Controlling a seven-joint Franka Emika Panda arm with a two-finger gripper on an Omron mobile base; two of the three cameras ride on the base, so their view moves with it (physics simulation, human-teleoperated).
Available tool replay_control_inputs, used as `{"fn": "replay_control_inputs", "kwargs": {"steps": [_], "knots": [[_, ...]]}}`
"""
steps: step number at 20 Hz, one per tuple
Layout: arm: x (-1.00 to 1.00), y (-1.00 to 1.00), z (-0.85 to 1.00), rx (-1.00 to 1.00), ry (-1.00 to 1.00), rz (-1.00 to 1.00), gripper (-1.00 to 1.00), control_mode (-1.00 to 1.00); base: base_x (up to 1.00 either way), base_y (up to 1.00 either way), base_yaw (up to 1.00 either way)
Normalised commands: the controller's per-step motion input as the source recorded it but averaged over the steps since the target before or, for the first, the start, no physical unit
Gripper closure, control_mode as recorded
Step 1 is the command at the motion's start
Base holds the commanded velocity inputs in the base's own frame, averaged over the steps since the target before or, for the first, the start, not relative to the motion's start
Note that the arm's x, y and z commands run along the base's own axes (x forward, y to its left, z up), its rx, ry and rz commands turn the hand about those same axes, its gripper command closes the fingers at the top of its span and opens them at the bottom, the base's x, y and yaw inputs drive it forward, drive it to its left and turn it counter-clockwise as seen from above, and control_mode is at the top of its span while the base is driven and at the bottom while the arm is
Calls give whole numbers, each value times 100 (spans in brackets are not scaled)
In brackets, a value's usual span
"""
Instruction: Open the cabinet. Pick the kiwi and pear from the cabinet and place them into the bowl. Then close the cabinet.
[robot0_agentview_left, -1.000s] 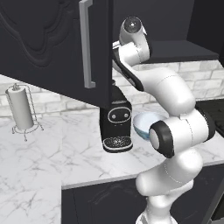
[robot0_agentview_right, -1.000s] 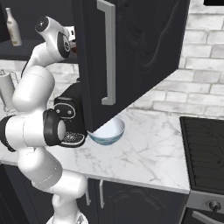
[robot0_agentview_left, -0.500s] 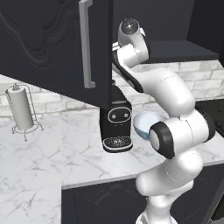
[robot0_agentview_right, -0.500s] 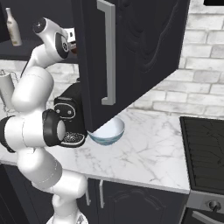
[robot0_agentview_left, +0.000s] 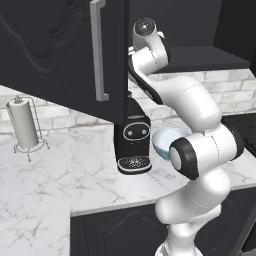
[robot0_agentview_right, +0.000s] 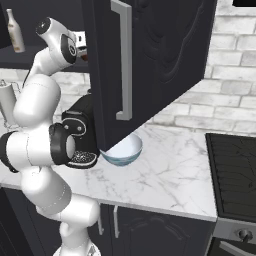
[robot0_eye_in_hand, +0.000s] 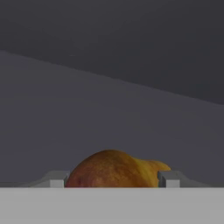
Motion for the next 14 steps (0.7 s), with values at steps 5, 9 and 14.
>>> {"fn": "replay_control_inputs", "kwargs": {"steps": [5, 9, 14], "knots": [[-6, -7, 0, 0, -8, 0, 100, -100, 0, 0, 0], [-29, -23, 0, 0, -12, -1, 100, -100, 0, 0, 0], [-58, -36, 7, 0, -2, -5, 100, -100, 0, 0, 0]]}}
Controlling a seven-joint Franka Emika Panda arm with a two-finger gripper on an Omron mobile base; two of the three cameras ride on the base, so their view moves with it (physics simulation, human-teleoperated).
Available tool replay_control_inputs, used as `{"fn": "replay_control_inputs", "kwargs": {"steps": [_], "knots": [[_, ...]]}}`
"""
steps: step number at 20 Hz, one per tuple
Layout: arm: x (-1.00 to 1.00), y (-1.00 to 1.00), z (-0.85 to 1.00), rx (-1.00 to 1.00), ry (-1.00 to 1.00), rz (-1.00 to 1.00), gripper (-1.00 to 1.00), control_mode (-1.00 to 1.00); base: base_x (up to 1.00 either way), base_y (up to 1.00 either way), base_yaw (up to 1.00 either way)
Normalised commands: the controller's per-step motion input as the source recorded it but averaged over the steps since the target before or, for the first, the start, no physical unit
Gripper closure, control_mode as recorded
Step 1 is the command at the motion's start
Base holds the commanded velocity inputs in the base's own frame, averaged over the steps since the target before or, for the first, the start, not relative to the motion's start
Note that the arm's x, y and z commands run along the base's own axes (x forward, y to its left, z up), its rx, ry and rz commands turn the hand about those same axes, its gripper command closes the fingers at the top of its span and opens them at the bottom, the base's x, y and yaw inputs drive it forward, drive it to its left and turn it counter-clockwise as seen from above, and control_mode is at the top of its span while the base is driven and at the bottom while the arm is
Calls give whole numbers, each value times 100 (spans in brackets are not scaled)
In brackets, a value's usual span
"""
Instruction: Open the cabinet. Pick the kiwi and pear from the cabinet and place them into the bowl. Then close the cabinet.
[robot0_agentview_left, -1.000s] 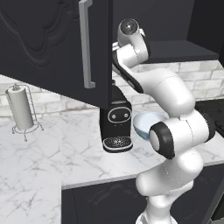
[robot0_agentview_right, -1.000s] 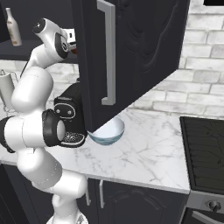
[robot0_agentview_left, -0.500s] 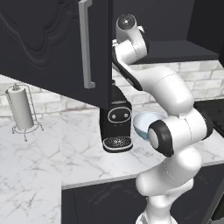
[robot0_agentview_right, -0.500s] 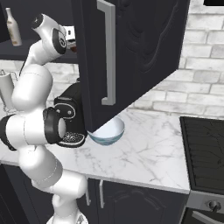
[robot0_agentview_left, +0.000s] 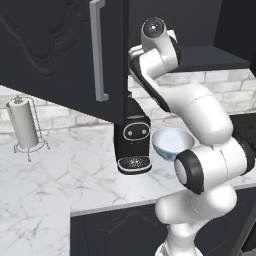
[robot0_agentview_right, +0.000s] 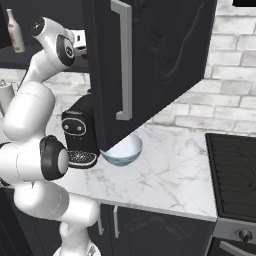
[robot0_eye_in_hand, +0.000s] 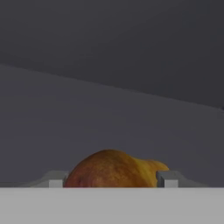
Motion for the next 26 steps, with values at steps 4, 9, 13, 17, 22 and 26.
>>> {"fn": "replay_control_inputs", "kwargs": {"steps": [4, 9, 13, 17, 22, 26], "knots": [[-71, -34, 16, 0, 4, -5, 100, -100, 0, 0, 0], [-74, -32, 5, 0, 19, -5, 100, -100, 0, 0, 0], [-71, -44, -3, 2, 23, -1, 100, -100, 0, 0, 0], [-71, -53, -24, 3, 16, 0, 100, -100, 0, 0, 0], [-59, -38, -44, 2, 17, 0, 100, -100, 0, 0, 0], [-37, -19, -65, 1, 3, 0, 100, -100, 0, 0, 0]]}}
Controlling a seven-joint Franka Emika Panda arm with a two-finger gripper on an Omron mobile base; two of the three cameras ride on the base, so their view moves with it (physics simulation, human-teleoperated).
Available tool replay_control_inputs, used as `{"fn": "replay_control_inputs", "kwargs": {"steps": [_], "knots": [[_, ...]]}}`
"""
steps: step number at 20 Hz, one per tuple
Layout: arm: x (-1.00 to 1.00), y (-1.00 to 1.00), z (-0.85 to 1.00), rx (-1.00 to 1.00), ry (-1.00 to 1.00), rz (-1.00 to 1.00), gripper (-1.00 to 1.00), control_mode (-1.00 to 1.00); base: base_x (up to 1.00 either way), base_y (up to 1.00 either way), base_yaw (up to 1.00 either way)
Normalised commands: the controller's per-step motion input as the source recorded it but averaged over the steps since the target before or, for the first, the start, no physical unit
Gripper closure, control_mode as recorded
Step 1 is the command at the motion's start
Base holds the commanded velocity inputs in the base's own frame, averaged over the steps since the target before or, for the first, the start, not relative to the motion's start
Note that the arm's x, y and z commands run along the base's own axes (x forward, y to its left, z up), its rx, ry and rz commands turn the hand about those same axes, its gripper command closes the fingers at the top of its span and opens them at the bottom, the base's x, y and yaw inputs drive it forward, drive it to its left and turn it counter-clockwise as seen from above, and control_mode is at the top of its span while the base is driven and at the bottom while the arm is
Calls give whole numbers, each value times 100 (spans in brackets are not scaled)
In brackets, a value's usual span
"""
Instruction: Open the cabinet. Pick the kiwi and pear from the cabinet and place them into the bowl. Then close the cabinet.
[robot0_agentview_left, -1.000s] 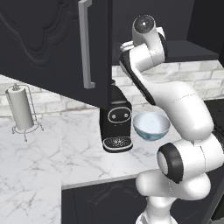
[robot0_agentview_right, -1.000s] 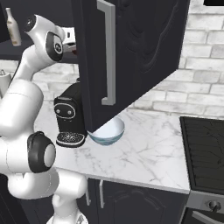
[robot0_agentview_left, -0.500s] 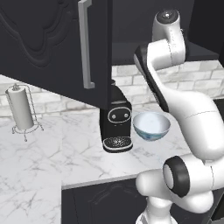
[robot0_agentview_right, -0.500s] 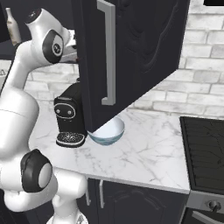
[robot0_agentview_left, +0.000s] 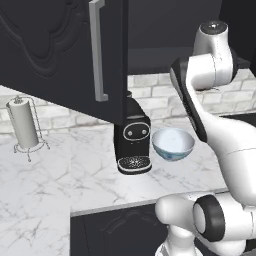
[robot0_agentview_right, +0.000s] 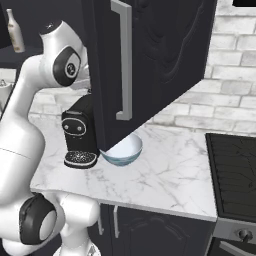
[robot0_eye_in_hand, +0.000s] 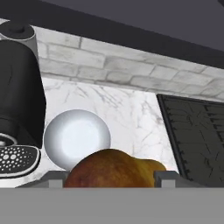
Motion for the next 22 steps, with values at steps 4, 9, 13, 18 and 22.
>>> {"fn": "replay_control_inputs", "kwargs": {"steps": [4, 9, 13, 18, 22], "knots": [[-7, -4, -70, 0, 0, 0, 100, -100, 0, 0, 0], [0, 0, -51, 0, 1, 2, 100, -100, 0, 0, 0], [0, 0, -32, 1, 4, 1, 100, -100, 0, 0, 0], [0, 0, -37, 2, 6, 3, 100, -100, 0, 0, 0], [0, 0, -36, 4, 6, 7, 100, -100, 0, 0, 0]]}}
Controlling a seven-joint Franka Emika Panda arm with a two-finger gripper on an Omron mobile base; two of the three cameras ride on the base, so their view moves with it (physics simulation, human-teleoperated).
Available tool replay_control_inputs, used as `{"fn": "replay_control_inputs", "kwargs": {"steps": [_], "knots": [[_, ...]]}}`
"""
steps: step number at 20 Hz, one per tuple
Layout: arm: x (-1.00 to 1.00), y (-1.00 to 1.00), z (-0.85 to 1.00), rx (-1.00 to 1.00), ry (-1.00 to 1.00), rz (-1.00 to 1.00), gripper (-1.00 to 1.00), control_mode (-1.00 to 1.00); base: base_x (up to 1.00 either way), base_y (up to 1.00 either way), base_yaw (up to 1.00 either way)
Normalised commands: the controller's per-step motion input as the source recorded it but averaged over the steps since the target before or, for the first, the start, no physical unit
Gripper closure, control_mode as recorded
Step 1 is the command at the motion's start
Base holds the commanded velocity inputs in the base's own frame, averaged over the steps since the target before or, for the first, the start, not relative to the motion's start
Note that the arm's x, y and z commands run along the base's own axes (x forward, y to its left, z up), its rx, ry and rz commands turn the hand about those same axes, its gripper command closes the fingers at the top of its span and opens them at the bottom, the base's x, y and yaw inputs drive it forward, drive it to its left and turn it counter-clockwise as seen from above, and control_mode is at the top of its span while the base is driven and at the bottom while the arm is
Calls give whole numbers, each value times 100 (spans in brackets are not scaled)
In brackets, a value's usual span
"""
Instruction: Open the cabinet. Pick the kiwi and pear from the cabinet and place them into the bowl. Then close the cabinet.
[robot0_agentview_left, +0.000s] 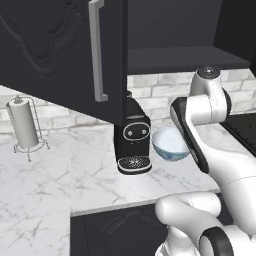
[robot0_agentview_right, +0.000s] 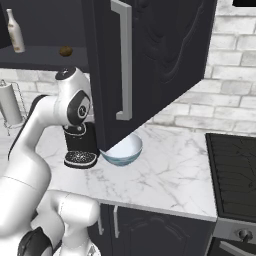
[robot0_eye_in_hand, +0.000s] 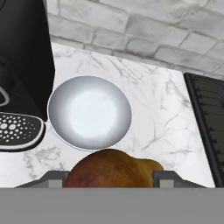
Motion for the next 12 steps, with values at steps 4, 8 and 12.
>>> {"fn": "replay_control_inputs", "kwargs": {"steps": [4, 8, 12], "knots": [[0, 0, -32, 5, 6, 9, 100, -100, 0, 0, 0], [0, 0, -30, 4, 6, 9, 100, -100, 0, 0, 0], [9, 0, -20, 5, 8, 6, 100, -100, 0, 0, 0]]}}
